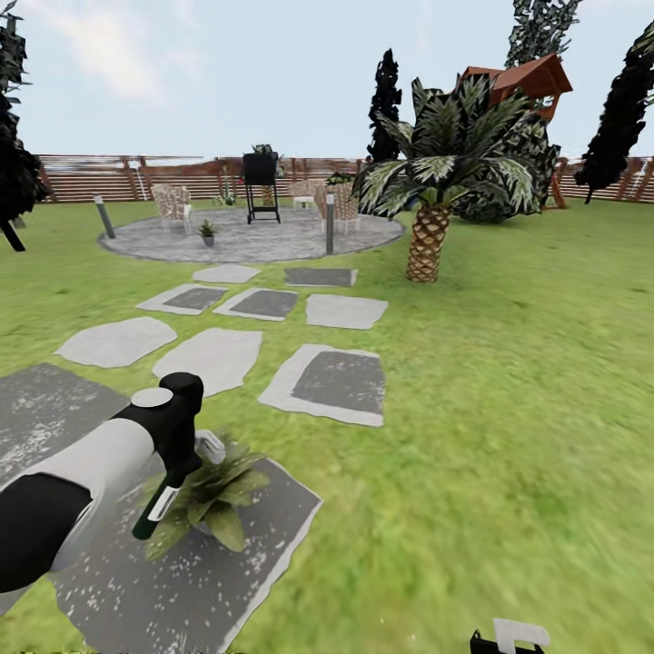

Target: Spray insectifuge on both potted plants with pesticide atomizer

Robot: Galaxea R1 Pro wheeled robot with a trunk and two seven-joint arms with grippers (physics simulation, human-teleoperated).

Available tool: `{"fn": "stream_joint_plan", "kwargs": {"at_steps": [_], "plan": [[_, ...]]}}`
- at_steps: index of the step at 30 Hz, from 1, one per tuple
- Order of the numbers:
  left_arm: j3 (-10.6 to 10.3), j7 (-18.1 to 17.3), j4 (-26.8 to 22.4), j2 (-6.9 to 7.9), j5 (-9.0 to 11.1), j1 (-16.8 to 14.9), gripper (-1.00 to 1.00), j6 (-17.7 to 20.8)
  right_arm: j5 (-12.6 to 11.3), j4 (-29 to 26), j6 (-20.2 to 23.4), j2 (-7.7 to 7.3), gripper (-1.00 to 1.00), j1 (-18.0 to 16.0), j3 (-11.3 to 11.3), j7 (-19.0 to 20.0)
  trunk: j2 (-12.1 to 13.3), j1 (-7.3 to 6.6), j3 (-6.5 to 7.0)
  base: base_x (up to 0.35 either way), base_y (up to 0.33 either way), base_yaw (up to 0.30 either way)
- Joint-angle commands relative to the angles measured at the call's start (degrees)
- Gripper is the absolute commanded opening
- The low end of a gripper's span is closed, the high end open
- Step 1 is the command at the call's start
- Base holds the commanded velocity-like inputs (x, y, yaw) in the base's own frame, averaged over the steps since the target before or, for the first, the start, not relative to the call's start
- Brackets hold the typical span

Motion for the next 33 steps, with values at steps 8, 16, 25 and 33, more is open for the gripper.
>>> {"fn": "stream_joint_plan", "kwargs": {"at_steps": [8, 16, 25, 33], "plan": [[-0.19, -0.54, -0.16, 0.37, -0.80, 0.25, -1.00, -3.13, 0.57, 0.13, -0.24, 0.03, 1.00, -0.05, -0.48, -0.18, -0.02, -0.01, -0.05, 0.000, -0.005, 0.253], [-0.29, -0.54, -0.16, -0.10, -0.76, 0.83, -1.00, -2.84, 0.58, 0.13, -0.23, 0.03, 1.00, -0.05, -0.48, -0.18, -0.02, -0.01, -0.05, 0.000, 0.000, 0.278], [0.58, -0.54, -0.09, -0.04, -0.05, 3.21, -1.00, -2.20, 0.59, 0.09, -0.31, -0.15, 1.00, -0.04, -0.48, -0.18, -0.02, -0.01, -0.05, 0.000, 0.000, 0.160], [9.97, 4.62, -0.09, 0.25, 0.07, 7.45, -1.00, -2.14, 0.92, 0.13, -0.23, -0.24, 1.00, -0.05, -0.48, -0.09, -0.02, -0.01, -0.05, 0.000, 0.000, 0.001]]}}
